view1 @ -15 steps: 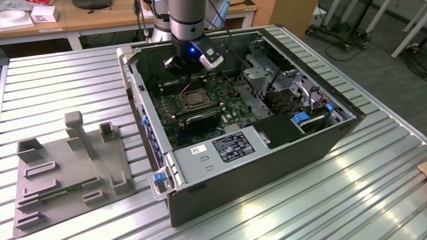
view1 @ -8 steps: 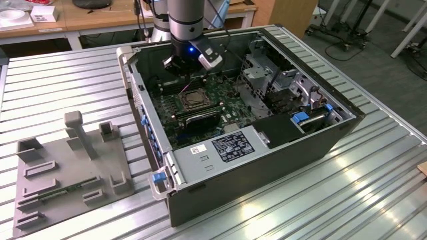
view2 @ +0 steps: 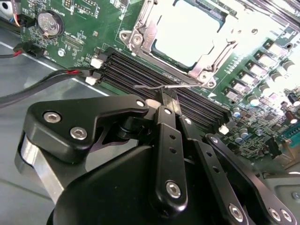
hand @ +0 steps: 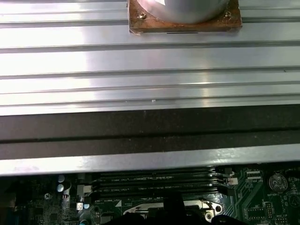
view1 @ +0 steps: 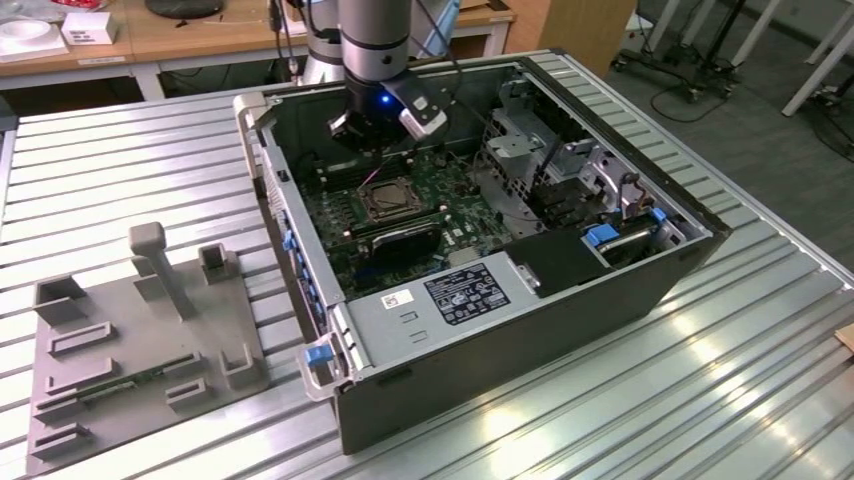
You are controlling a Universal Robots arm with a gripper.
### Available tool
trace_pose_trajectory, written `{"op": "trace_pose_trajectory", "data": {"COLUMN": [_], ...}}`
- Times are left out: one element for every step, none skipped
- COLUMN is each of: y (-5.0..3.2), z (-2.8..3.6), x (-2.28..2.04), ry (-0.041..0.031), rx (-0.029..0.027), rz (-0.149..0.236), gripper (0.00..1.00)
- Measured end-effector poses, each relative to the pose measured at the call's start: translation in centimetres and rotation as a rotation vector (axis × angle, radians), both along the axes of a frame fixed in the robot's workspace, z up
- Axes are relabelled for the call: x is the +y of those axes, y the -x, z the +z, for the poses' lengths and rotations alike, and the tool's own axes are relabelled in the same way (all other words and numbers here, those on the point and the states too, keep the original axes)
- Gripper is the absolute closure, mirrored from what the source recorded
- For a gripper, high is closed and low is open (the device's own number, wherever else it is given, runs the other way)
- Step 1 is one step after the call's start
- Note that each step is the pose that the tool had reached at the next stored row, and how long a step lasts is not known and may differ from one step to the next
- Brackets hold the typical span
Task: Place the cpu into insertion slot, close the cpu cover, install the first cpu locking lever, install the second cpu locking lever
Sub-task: 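Install the first cpu locking lever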
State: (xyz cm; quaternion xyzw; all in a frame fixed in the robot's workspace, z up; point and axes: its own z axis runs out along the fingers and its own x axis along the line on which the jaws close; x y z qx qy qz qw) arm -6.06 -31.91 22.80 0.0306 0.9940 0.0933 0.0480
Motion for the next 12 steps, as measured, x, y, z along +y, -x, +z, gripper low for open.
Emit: {"op": "trace_pose_trajectory", "data": {"y": [-0.06,-0.11,-0.14,-0.17,-0.2,-0.22,-0.23,-0.25,-0.27,-0.29,-0.32,-0.34], "z": [-0.02,-0.04,-0.08,-0.12,-0.18,-0.25,-0.33,-0.4,-0.48,-0.56,-0.63,-0.69], "x": [0.0,0.0,0.0,0.0,0.0,0.0,0.0,0.0,0.0,0.0,0.0,0.0], "ry": [0.0,0.0001,0.0001,0.0,0.0001,0.0001,0.0,0.0001,0.0001,0.0001,0.0001,0.0002], "rx": [0.0,0.0001,0.0001,0.0,0.0,0.0,0.0,0.0,0.0,-0.0001,-0.0001,0.0], "rz": [0.0,0.0,0.0,0.0,0.0,0.0,0.0,0.0,0.0,0.0,0.0,0.0], "gripper": [0.89,0.89,0.89,0.89,0.89,0.89,0.89,0.89,0.89,0.89,0.89,0.89]}}
